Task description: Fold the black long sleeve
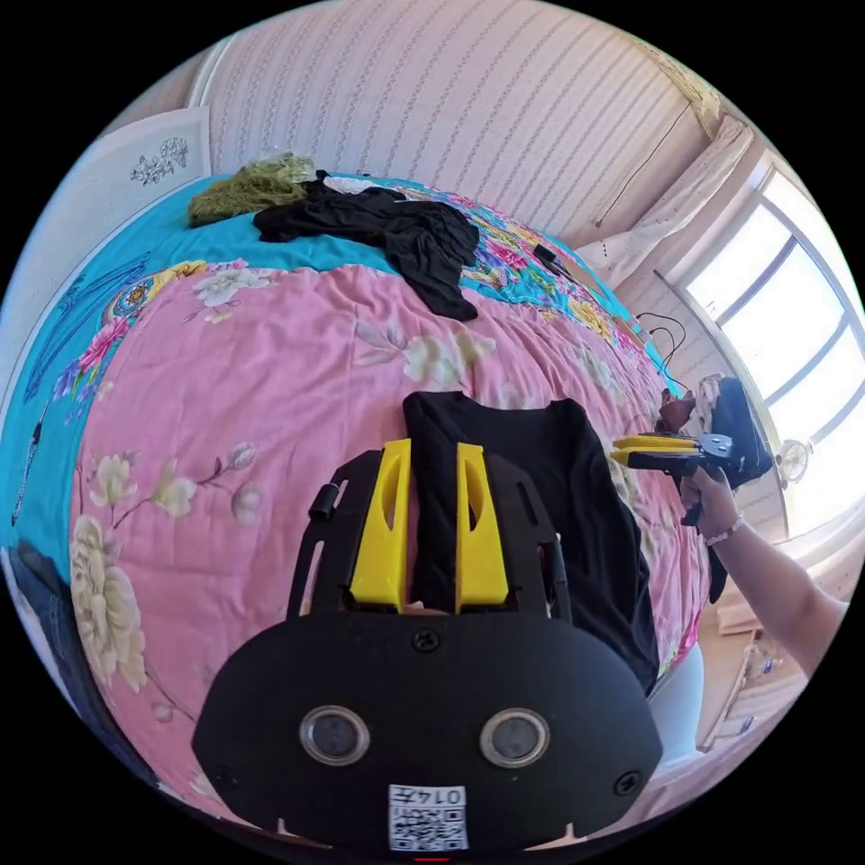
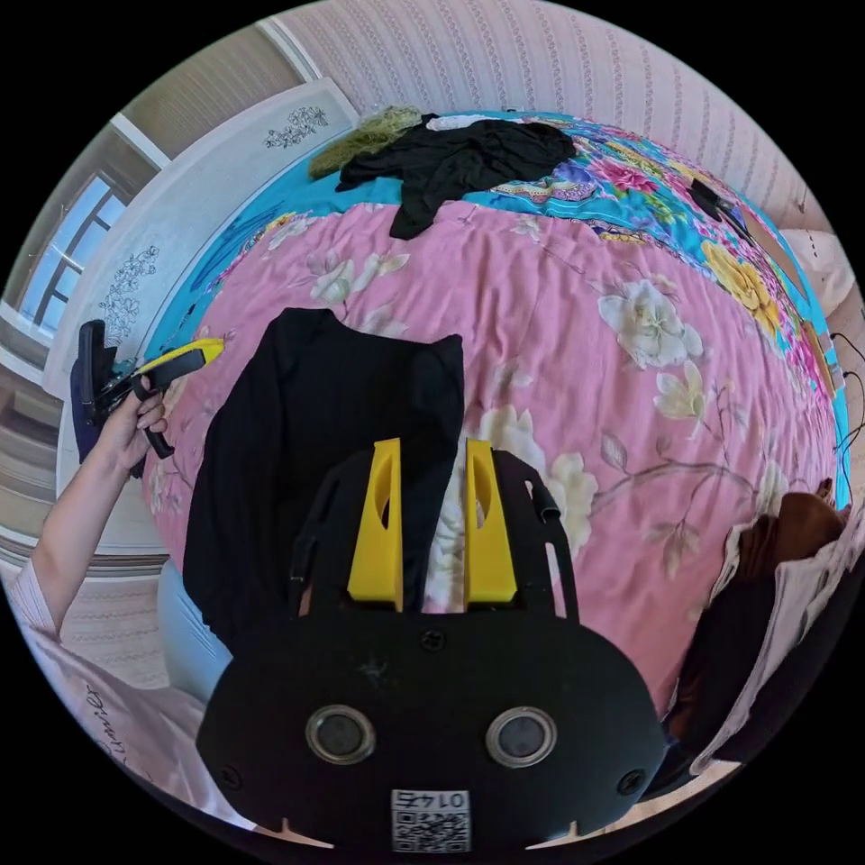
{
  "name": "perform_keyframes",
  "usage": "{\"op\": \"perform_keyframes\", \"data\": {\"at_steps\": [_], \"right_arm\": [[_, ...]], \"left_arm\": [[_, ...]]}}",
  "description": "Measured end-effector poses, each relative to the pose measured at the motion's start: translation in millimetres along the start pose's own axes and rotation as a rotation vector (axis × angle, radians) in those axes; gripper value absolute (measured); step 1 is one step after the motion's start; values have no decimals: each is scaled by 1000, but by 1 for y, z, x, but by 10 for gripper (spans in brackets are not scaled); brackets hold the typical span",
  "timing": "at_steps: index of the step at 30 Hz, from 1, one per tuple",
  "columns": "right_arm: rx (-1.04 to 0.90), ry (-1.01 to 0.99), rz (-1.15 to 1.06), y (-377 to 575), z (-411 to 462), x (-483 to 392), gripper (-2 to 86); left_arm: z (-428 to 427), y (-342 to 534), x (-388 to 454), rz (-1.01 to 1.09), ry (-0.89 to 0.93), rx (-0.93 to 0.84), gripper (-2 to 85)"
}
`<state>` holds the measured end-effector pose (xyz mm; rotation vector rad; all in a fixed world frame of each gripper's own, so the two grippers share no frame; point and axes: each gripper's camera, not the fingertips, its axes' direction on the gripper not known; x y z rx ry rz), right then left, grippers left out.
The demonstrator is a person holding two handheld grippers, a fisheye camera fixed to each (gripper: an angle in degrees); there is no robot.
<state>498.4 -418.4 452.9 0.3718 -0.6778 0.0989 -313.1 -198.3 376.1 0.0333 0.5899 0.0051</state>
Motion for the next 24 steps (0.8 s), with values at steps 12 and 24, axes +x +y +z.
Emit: {"op": "perform_keyframes", "data": {"at_steps": [12,24], "right_arm": [[20,-149,-19,-31,-19,36,9],[272,-253,-67,74,-140,-3,2]], "left_arm": [[66,-49,-24,-3,-43,-149,-1],[-62,9,15,199,25,40,-6]]}}
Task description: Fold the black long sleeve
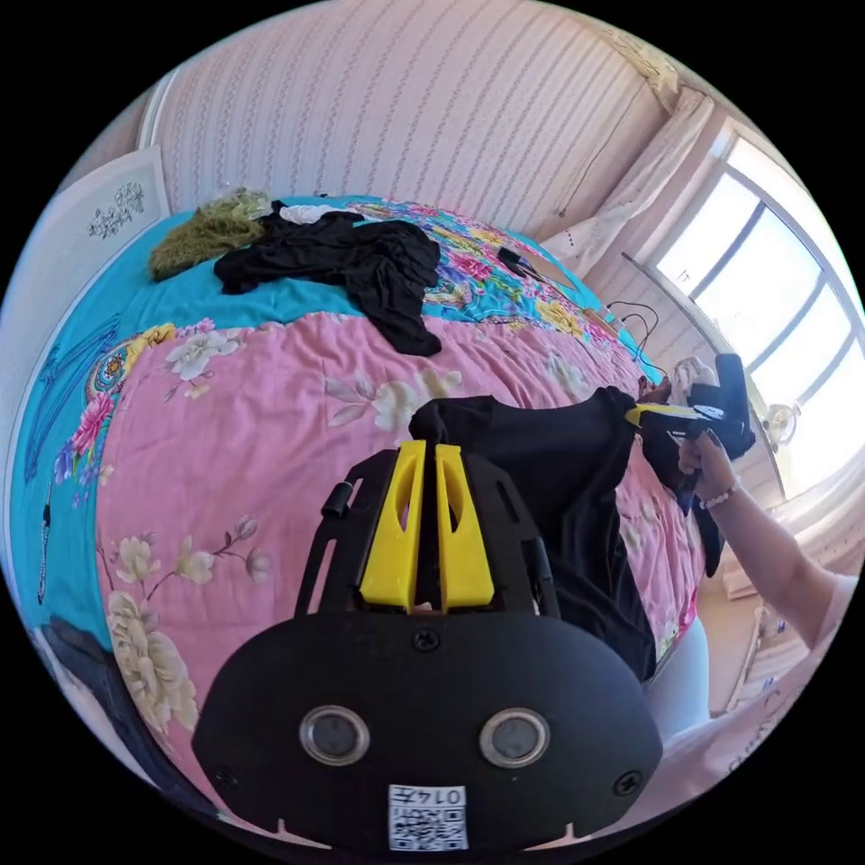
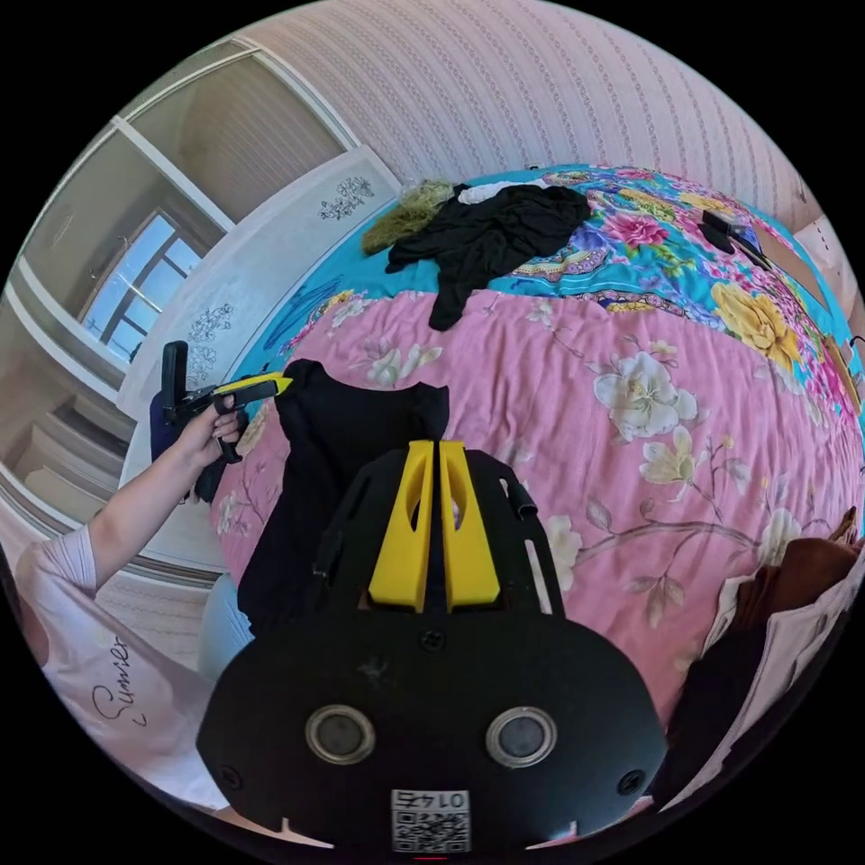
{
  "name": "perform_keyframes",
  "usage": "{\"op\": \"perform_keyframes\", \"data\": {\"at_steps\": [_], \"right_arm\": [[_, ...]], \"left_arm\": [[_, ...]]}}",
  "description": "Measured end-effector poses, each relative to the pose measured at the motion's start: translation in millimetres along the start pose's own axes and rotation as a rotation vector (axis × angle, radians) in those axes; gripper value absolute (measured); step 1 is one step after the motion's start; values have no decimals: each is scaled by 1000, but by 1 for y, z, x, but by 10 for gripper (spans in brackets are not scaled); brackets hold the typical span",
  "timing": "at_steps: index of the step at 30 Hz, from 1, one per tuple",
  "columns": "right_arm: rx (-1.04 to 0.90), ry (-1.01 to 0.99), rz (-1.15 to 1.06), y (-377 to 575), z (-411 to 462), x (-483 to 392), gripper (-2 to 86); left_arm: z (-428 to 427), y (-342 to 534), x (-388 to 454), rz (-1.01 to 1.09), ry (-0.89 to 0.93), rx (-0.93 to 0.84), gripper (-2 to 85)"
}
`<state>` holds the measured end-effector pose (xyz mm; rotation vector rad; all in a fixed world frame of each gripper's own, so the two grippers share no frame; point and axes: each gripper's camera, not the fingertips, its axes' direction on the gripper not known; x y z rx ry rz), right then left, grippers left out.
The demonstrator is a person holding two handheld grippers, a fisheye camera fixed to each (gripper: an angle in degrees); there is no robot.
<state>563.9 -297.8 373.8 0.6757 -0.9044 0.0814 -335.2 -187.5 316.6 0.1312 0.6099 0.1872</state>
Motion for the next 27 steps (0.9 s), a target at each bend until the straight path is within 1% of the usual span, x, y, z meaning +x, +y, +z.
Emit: {"op": "perform_keyframes", "data": {"at_steps": [4,10,13,17,20,23,25,27], "right_arm": [[30,-58,-28,75,-32,-49,2],[6,-64,-69,194,-42,-126,2],[-31,-73,-35,247,-33,-151,3],[-75,-89,1,295,-13,-171,3],[-100,-65,-24,323,3,-192,5],[-168,-22,-71,348,22,-214,10],[-246,35,-125,367,33,-230,15],[-311,67,-152,378,41,-238,22]], "left_arm": [[-51,79,35,74,30,-1,-5],[-105,203,84,74,14,36,-4],[-113,256,96,14,42,2,-4],[-111,309,102,-54,74,-24,-1],[-99,345,110,-38,43,-73,6],[-95,374,110,-97,54,-117,25],[-99,393,111,-138,50,-163,42],[-108,405,115,-134,31,-183,49]]}}
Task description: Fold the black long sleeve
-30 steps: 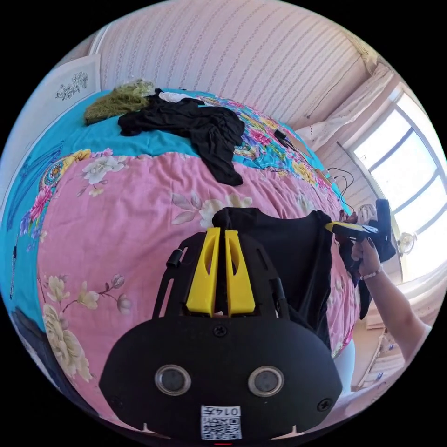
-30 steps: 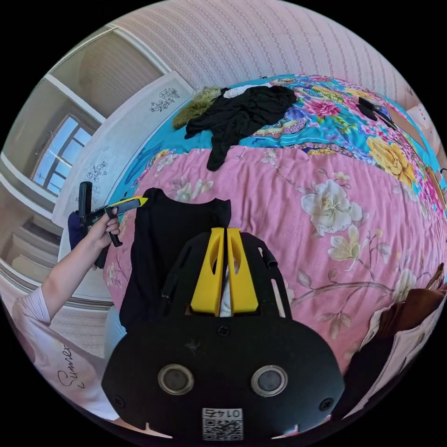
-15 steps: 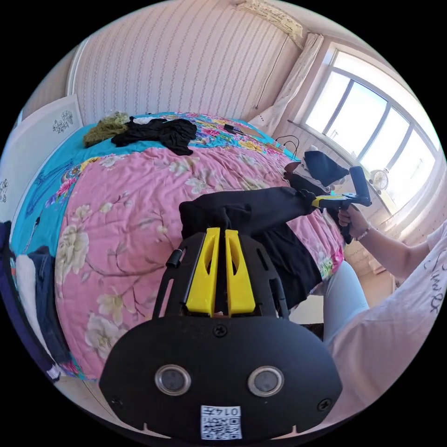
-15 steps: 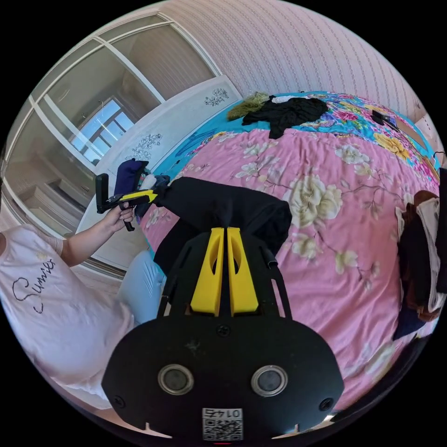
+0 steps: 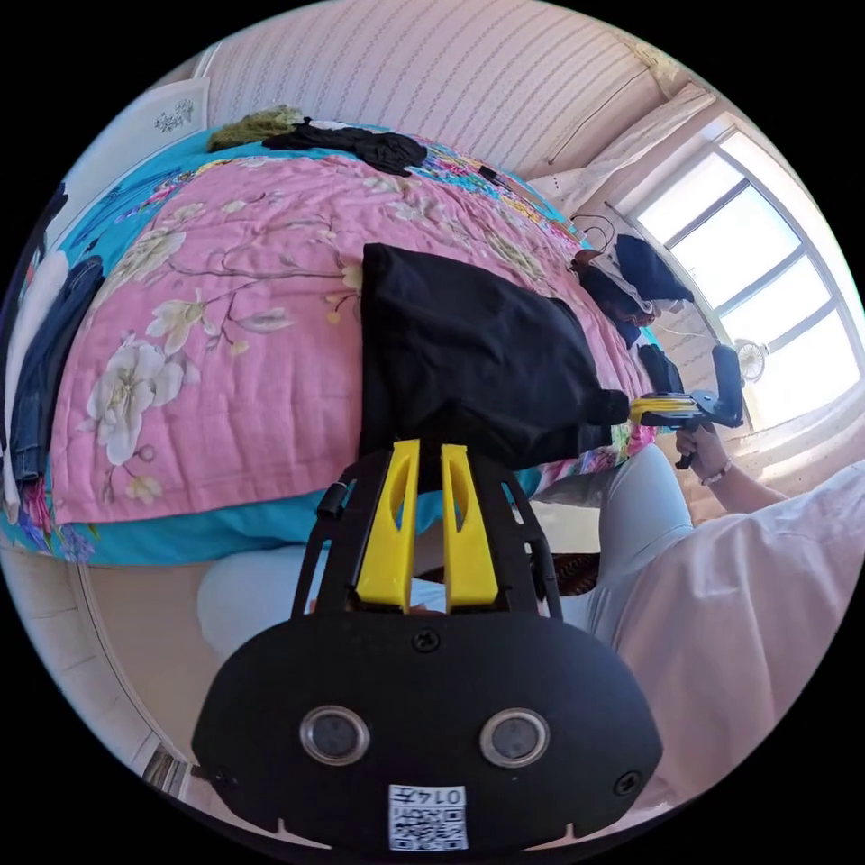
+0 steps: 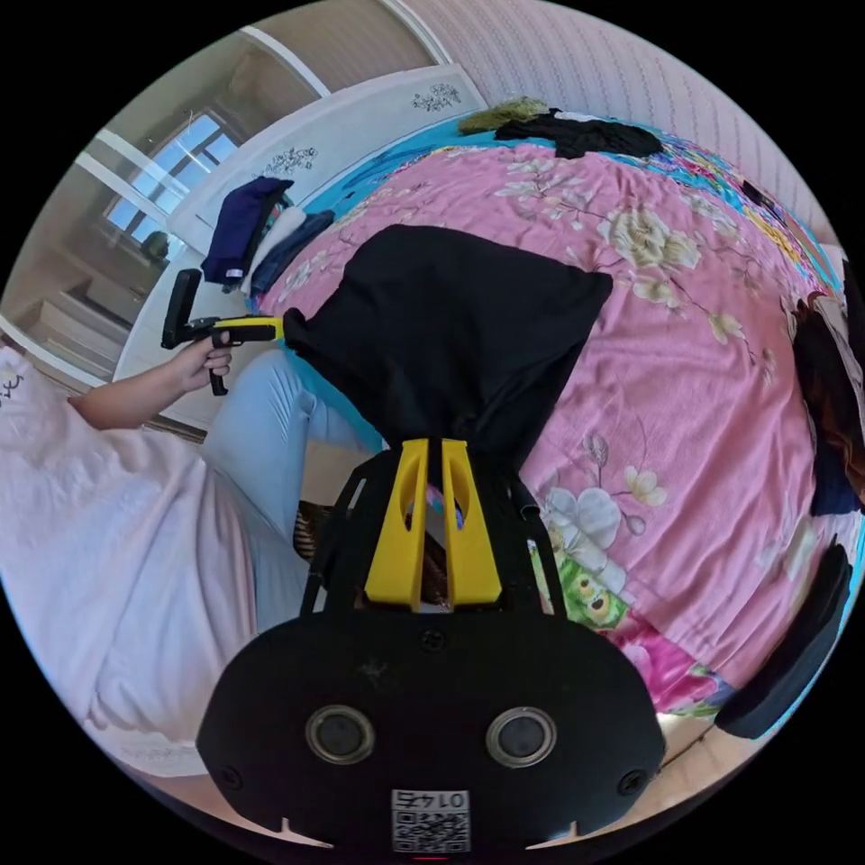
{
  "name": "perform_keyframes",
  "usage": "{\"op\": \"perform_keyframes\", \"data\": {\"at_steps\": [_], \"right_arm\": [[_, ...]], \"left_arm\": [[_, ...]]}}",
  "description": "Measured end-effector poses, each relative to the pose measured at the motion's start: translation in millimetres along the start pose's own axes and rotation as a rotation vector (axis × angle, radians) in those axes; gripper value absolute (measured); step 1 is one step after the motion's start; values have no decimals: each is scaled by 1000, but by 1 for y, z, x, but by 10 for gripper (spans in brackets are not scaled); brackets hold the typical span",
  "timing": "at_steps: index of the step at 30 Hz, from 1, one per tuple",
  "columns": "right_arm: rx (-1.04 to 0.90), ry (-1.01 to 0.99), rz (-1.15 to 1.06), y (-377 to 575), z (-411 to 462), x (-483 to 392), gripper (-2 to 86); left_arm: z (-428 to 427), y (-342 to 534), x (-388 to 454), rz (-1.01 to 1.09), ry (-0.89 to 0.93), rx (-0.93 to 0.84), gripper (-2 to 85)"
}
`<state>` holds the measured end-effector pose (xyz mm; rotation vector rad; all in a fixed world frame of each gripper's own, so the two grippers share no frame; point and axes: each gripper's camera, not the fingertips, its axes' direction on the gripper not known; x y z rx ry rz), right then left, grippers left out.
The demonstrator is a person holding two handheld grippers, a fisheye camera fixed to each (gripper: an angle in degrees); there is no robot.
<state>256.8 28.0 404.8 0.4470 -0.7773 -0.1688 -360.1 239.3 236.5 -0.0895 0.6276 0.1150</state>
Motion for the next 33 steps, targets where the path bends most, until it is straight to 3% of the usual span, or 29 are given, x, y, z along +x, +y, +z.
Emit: {"op": "perform_keyframes", "data": {"at_steps": [3,8,13,17,21,29,33], "right_arm": [[-43,53,-26,3,8,-18,19],[3,141,-108,-37,19,-54,1],[-9,135,-183,-155,52,-80,-3],[-98,267,-196,-229,90,-85,-4],[-347,274,-107,-269,166,-61,-6],[-387,210,-89,-284,175,-46,-9],[-342,270,-147,-303,149,-45,-6]], "left_arm": [[-16,17,13,19,-53,-4,59],[-13,30,85,276,-150,48,54],[44,14,163,459,-76,50,2],[86,1,191,500,-127,31,-8],[147,3,199,532,-188,-125,-10],[151,23,218,635,-200,-85,-10],[143,30,227,658,-173,-73,-10]]}}
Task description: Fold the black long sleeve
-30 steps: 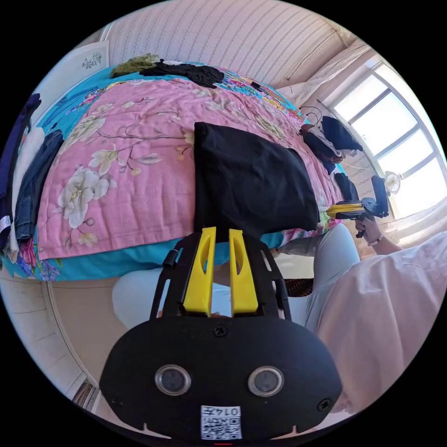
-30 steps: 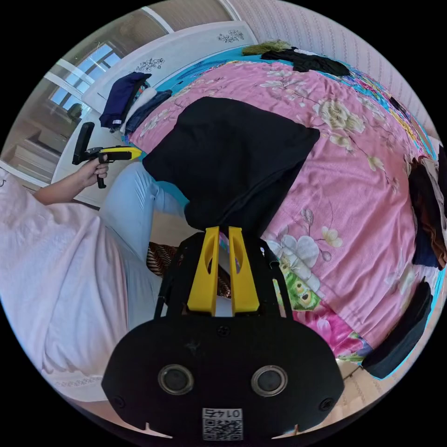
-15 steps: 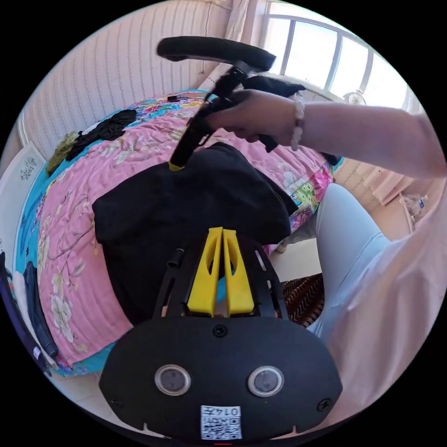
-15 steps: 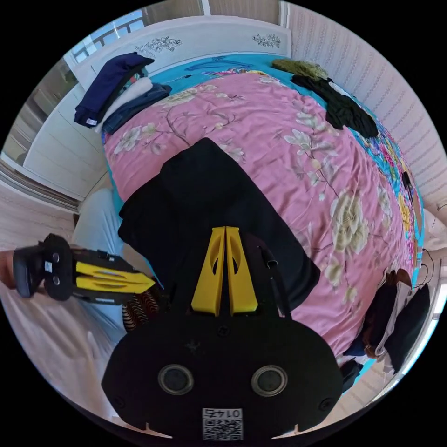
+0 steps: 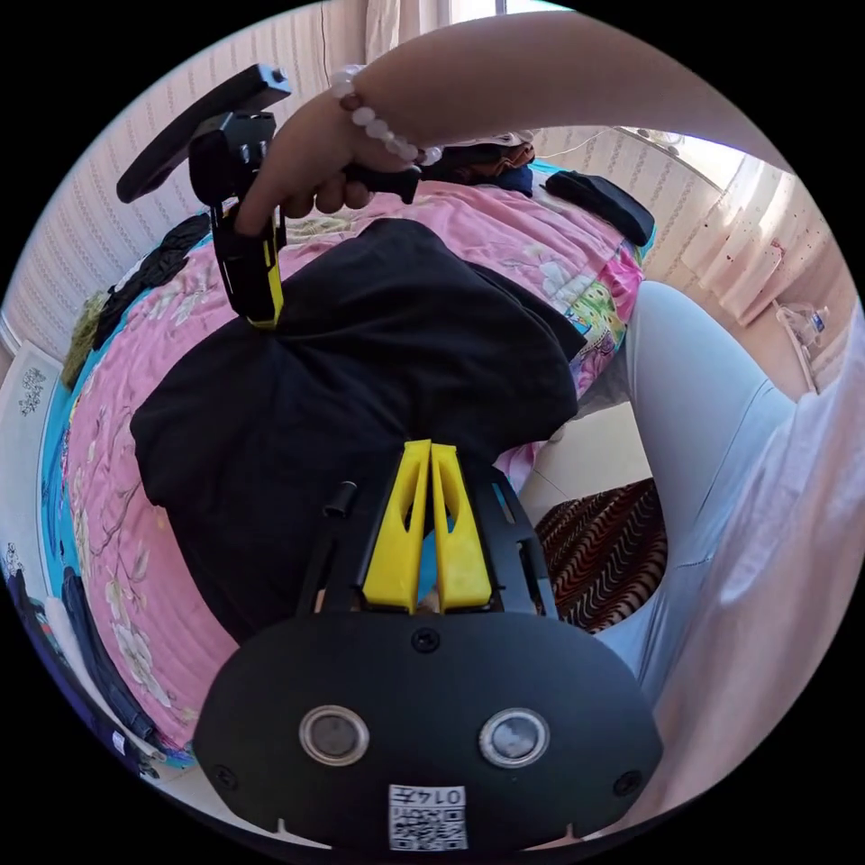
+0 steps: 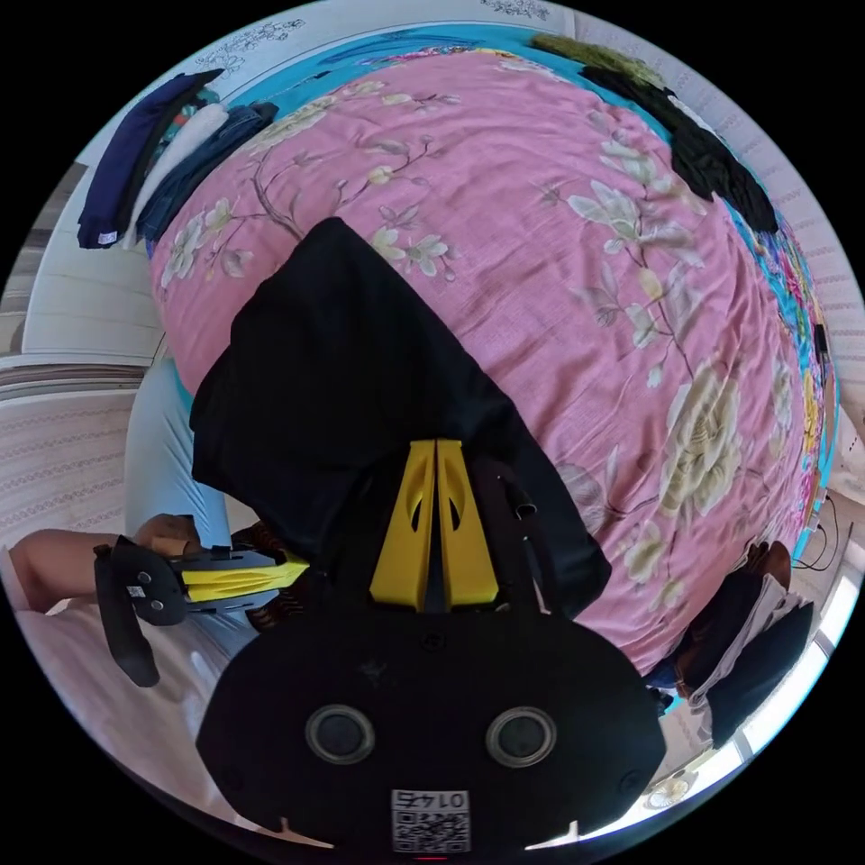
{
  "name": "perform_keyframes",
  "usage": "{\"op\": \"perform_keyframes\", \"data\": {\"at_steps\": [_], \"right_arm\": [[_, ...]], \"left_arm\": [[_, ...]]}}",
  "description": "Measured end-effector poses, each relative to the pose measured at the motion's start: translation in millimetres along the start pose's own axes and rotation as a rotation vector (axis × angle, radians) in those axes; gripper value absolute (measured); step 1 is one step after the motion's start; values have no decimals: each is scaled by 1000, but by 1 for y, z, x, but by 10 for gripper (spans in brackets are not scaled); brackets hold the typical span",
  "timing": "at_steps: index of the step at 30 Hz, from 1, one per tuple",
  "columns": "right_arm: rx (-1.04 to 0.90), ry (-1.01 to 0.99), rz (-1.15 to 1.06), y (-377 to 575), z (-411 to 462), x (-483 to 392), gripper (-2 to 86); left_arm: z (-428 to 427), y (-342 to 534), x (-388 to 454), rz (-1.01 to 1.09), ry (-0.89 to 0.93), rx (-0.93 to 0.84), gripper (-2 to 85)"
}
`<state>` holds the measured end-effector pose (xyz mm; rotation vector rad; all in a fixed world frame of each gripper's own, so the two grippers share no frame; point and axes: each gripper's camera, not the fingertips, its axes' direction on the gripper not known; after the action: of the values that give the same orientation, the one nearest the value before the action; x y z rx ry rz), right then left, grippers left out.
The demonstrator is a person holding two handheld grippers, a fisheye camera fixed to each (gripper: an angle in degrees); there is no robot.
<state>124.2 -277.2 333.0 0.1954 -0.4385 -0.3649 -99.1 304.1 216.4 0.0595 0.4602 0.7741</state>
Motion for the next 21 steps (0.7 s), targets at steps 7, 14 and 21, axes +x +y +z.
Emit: {"op": "perform_keyframes", "data": {"at_steps": [7,14,21], "right_arm": [[-37,-50,110,-15,28,49,-5],[98,-132,140,27,4,79,-4],[467,-149,426,253,-42,96,5]], "left_arm": [[26,3,0,23,9,7,-10],[26,-5,-12,-47,77,-4,-9],[-16,-8,-53,-248,69,111,4]]}}
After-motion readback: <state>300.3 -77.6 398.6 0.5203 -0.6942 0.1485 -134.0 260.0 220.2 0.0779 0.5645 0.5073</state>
